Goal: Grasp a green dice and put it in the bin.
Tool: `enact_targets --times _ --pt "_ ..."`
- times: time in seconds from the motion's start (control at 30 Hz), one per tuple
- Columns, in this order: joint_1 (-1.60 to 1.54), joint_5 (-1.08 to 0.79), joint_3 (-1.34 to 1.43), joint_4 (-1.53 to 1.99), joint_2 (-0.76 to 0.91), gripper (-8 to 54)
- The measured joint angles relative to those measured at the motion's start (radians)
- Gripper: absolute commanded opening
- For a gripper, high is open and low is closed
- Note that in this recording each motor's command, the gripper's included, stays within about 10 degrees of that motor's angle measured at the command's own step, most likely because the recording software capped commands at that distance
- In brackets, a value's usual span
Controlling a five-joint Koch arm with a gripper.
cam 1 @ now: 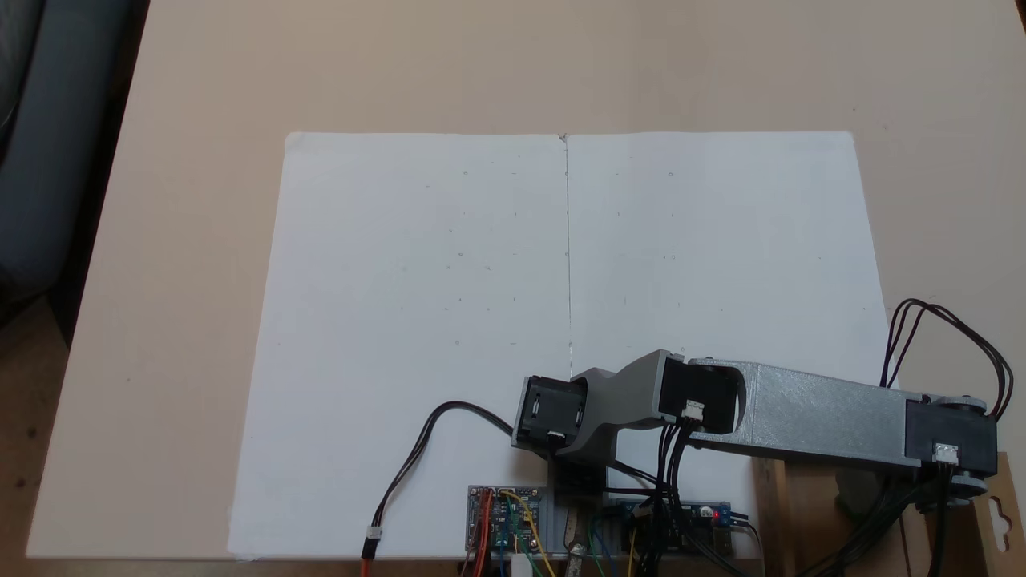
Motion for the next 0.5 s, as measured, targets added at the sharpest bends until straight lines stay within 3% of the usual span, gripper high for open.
enact_targets --times 0.17,0.5 --pt "-0.025 0.104 0.000 -0.021 0.040 43.1" --pt "-0.396 0.379 -0.005 -0.021 0.225 43.0"
